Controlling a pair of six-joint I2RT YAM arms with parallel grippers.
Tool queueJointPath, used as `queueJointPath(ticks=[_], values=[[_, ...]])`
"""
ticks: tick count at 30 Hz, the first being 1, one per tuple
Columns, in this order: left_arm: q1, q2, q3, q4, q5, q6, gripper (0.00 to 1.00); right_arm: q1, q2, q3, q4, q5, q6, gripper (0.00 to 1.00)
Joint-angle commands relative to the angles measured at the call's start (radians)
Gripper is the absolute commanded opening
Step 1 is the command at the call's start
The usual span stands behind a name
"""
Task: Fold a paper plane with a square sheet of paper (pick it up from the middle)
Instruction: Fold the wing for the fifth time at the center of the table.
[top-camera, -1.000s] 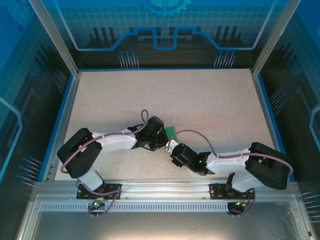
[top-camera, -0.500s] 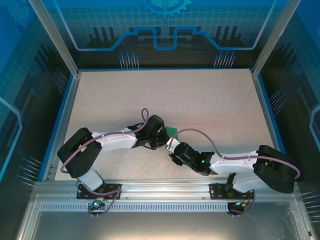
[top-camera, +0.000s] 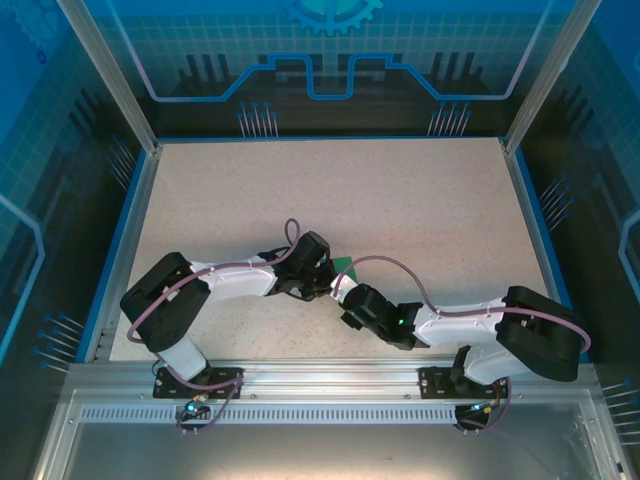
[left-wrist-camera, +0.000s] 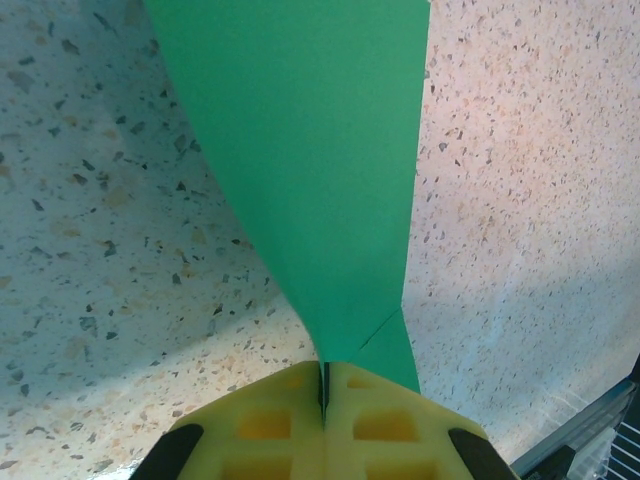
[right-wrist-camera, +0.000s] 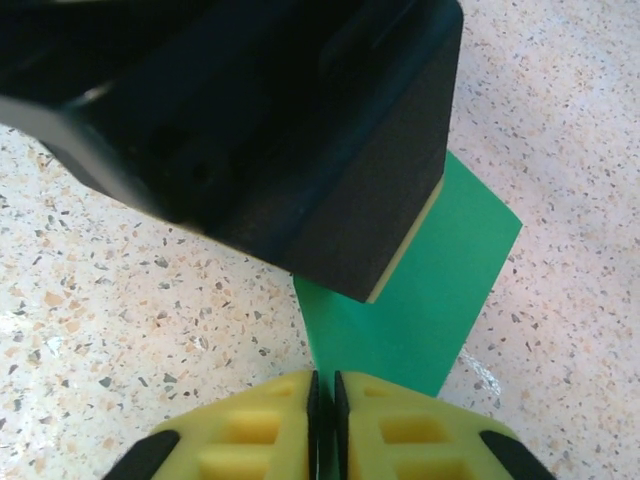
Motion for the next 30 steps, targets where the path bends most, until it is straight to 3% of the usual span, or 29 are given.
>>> queueJointPath(ticks=[1,4,9,11,17,30], values=[[-0.005,-0.008,0.036,-0.019,0.031,0.023,0.07,0.013,0.019,0.012,-0.029,0.044,0.041,0.09],[-0.005,-0.023,0.033,-0.022,0.026,0.024,0.09,0.011,0.027,0.013,-0.040,0.042,0.076,0.05],[0.001,-0.067,0.023,-0.047,0.001,0.031,0.26,-0.017,0.023,0.016,-0.041,-0.018,0.142,0.00],[0.005,-0.093,0.009,-0.055,-0.014,0.026,0.37,-0.032,0.016,0.012,-0.032,-0.043,0.163,0.00],[0.017,-0.187,-0.029,-0.072,-0.066,0.036,0.55,-0.089,-0.025,-0.039,0.052,-0.158,0.253,0.00],[0.025,-0.121,-0.033,-0.037,-0.039,-0.012,0.65,-0.109,-0.051,-0.086,0.122,-0.175,0.263,0.00]])
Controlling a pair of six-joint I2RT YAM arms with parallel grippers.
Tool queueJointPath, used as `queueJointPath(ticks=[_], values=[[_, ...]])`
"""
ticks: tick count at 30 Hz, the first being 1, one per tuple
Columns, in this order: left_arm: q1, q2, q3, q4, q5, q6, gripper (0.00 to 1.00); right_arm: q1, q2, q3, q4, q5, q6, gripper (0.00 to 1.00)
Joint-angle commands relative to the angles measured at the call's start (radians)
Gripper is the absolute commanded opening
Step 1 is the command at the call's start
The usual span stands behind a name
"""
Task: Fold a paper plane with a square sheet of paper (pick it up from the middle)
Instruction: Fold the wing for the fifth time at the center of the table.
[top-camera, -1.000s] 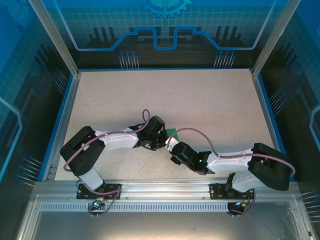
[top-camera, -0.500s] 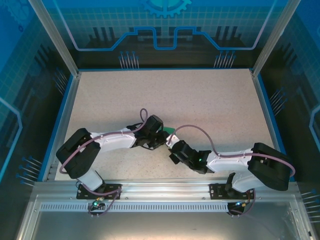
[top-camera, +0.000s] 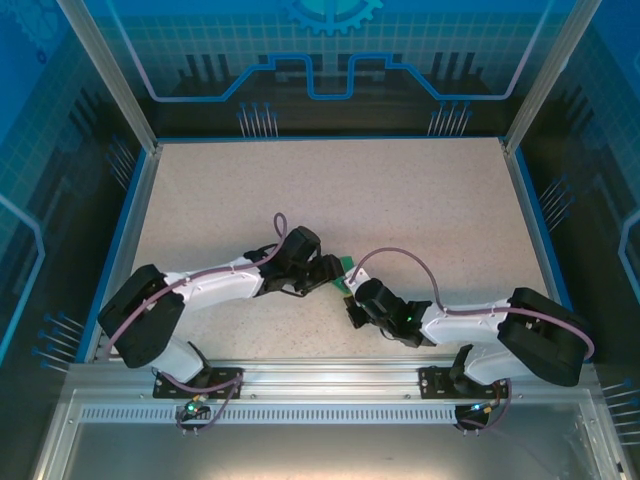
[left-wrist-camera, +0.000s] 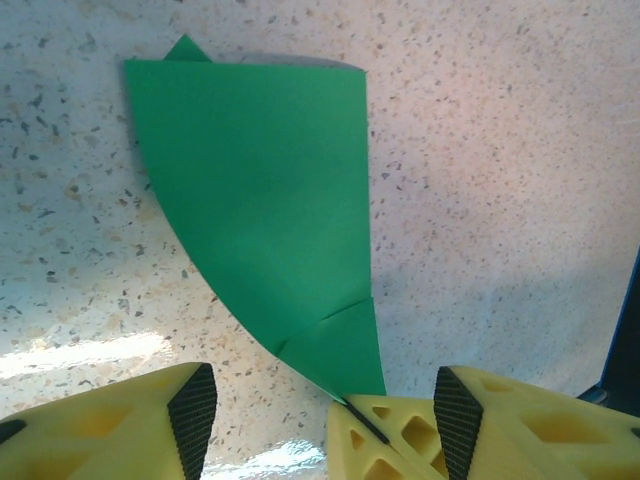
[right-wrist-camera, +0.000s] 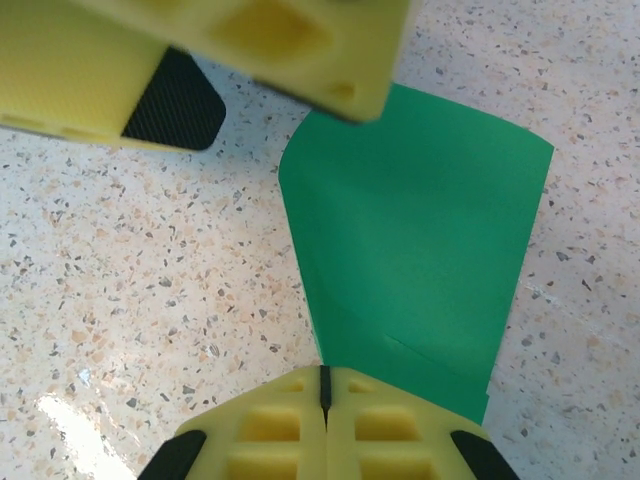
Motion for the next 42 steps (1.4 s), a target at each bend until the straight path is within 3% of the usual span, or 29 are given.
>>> queueJointPath(ticks=[1,4,12,18,24,32,36,42], values=[[0.005,0.005,-0.016,0.009,0.010,-0.033,0.66,-0.015,-0.026,-0.020,0.032,-0.009,0.024,0.00],[0.005,0.008,-0.028,0.005,0.007,-0.063,0.72,-0.014,-0.042,-0.033,0.049,0.007,0.030,0.00],[0.005,0.087,-0.016,0.090,0.064,-0.132,0.73,-0.015,-0.059,-0.052,0.060,0.016,0.017,0.00],[0.005,0.151,0.009,0.125,0.086,-0.158,0.63,-0.015,-0.061,-0.056,0.067,0.009,0.001,0.01],[0.005,0.180,0.053,0.097,0.088,-0.133,0.45,-0.016,-0.088,-0.054,0.028,0.007,-0.028,0.03],[0.004,0.197,0.105,0.035,0.088,-0.092,0.11,-0.015,-0.136,-0.039,-0.107,0.016,-0.076,0.14],[0.005,0.199,0.134,-0.012,0.088,-0.066,0.09,-0.010,-0.134,-0.007,-0.187,0.024,-0.098,0.26],[0.004,0.207,0.158,-0.052,0.092,-0.046,0.09,0.008,-0.117,0.038,-0.245,0.082,-0.132,0.28]])
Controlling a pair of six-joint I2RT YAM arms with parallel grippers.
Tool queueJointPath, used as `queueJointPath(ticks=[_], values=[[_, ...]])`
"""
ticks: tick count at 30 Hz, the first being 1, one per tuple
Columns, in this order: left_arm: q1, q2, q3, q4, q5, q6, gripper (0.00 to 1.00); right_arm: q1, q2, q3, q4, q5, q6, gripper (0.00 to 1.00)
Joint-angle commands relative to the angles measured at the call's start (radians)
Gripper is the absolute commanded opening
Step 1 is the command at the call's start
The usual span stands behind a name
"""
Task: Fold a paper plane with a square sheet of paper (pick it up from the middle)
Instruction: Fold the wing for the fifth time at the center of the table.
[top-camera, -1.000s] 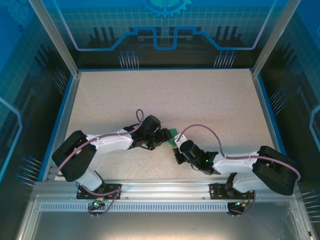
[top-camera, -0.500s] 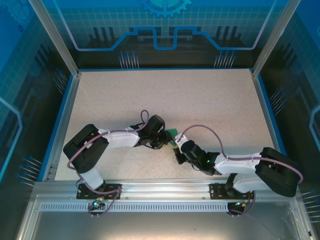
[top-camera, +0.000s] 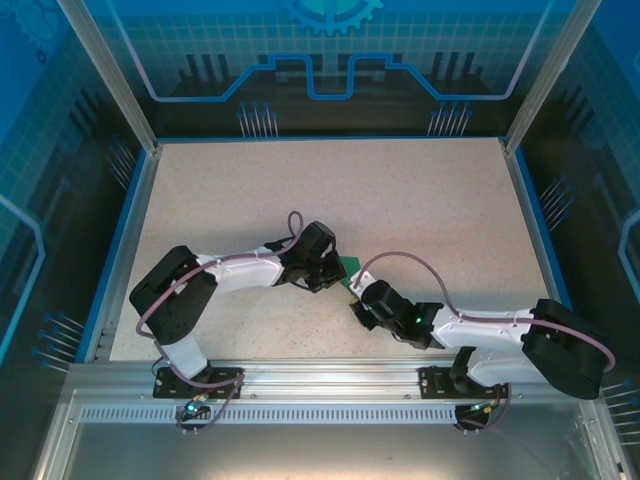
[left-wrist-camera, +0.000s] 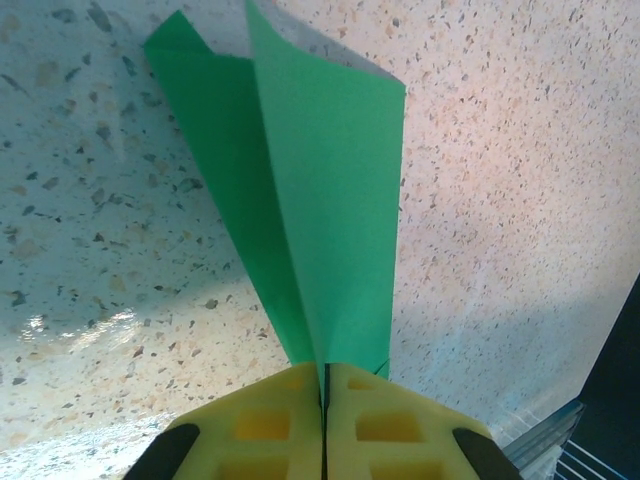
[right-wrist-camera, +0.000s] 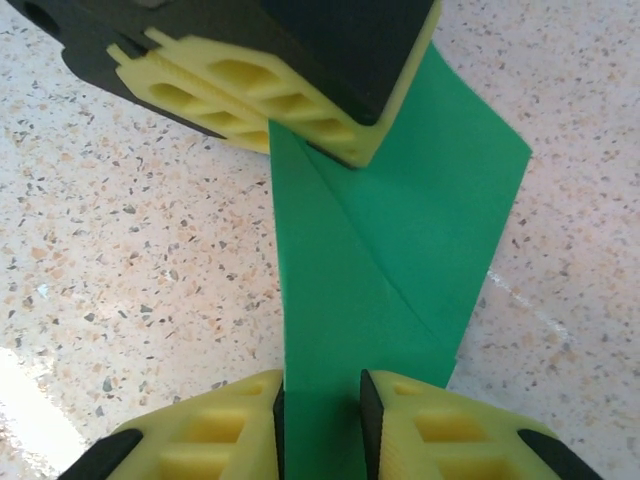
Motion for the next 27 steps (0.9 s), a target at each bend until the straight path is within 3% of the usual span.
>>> queueJointPath(ticks=[1,9,14,24,27], values=[[0.004,0.020,0.030,-0.062,0.020,0.032,0.09,0.012,0.013,0.047,-0.061,0.052,-0.035,0.28],[0.004,0.027,0.052,-0.089,0.022,0.051,0.09,0.043,0.090,0.117,-0.078,0.077,-0.069,0.28],[0.004,0.028,0.056,-0.095,0.022,0.054,0.09,0.054,0.109,0.132,-0.090,0.091,-0.056,0.16],[0.004,0.035,0.070,-0.108,0.020,0.057,0.11,0.058,0.131,0.134,-0.098,0.061,-0.011,0.05],[0.004,0.028,0.073,-0.115,0.019,0.058,0.21,0.058,0.141,0.127,-0.082,0.057,0.021,0.03]])
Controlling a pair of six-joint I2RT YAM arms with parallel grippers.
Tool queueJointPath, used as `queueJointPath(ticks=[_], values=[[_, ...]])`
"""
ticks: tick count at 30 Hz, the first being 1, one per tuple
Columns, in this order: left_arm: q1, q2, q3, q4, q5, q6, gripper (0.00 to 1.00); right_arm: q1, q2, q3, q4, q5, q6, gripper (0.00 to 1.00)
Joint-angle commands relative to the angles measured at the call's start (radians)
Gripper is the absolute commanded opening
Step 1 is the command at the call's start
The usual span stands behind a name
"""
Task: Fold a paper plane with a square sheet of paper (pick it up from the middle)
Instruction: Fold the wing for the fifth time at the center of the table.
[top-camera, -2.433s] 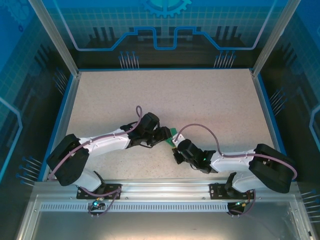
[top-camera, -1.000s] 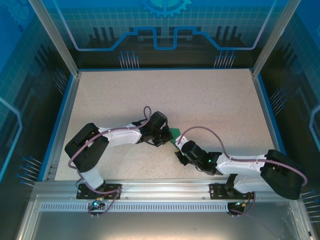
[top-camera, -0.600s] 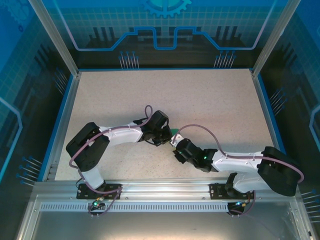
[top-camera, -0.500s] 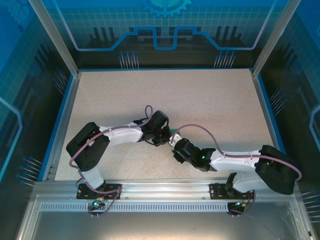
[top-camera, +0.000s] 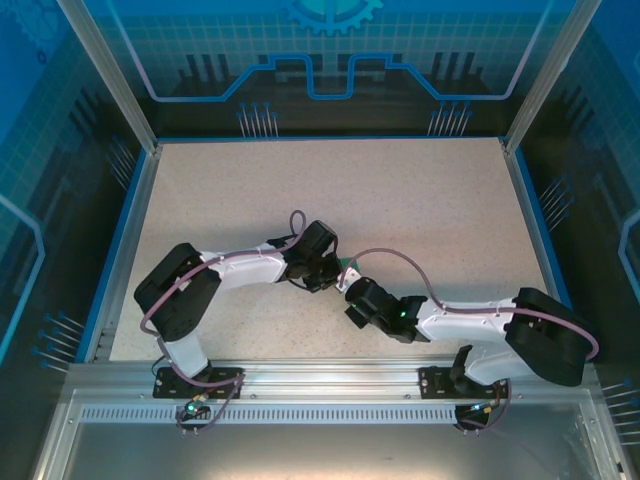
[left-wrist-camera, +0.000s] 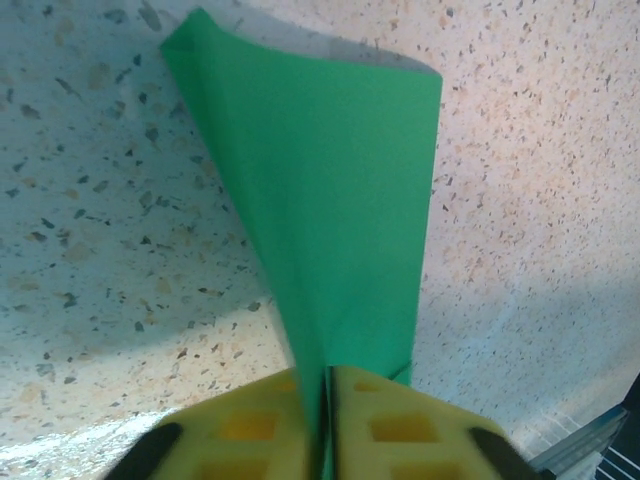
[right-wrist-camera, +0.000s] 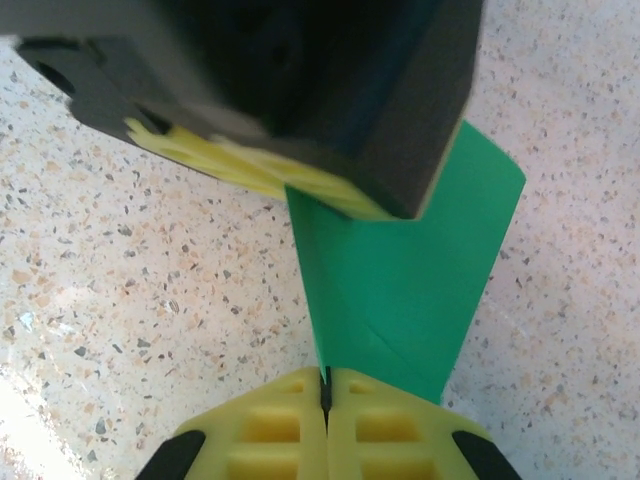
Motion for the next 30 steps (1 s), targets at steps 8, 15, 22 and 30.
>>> queueJointPath(ticks=[8,15,22,30], values=[[0.033,-0.150,-0.013,-0.069,-0.030,0.059,0.49,-0.055,-0.010,-0.078,0.137,-0.182,0.208,0.00],[0.041,-0.302,-0.067,-0.102,-0.085,0.094,0.60,-0.168,-0.022,-0.144,0.305,-0.394,0.349,0.00],[0.036,-0.318,-0.141,-0.002,-0.037,0.076,0.57,-0.265,-0.026,-0.185,0.380,-0.532,0.468,0.00],[0.011,-0.248,-0.144,0.108,0.034,0.062,0.51,-0.350,-0.023,-0.218,0.393,-0.620,0.533,0.00]])
